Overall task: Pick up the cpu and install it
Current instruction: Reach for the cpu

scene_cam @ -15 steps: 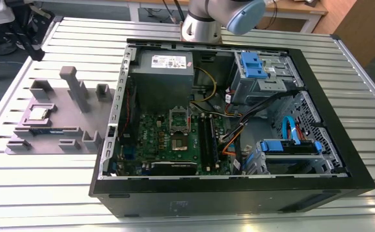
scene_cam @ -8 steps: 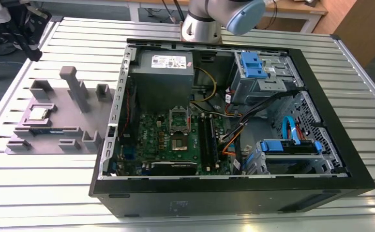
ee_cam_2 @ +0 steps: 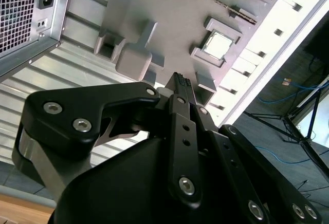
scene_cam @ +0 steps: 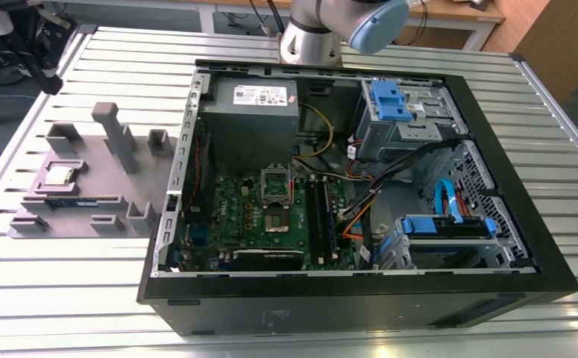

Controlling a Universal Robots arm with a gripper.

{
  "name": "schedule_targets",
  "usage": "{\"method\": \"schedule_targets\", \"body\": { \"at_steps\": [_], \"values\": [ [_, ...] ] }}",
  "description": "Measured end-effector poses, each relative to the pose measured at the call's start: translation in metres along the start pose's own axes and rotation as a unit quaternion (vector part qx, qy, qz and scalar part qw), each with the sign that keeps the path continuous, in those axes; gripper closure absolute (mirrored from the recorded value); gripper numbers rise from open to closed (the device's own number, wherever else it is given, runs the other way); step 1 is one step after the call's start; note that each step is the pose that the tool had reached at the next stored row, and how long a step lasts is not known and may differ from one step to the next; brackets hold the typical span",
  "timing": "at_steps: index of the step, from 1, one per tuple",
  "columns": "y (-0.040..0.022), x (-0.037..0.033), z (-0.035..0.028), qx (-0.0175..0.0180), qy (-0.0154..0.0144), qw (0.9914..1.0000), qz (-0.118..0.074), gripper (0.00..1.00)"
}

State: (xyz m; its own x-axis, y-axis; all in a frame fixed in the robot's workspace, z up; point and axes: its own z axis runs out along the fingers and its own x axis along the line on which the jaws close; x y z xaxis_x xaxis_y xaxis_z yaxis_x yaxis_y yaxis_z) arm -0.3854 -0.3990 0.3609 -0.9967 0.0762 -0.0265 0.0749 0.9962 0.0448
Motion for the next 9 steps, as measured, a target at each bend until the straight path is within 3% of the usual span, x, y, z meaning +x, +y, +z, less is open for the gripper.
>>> {"method": "schedule_targets", "body": {
  "at_steps": [9],
  "values": [
    [-0.0002, 0.0023, 0.0001, 0.0001, 0.0, 1.0, 0.0, 0.89]
  ]
}}
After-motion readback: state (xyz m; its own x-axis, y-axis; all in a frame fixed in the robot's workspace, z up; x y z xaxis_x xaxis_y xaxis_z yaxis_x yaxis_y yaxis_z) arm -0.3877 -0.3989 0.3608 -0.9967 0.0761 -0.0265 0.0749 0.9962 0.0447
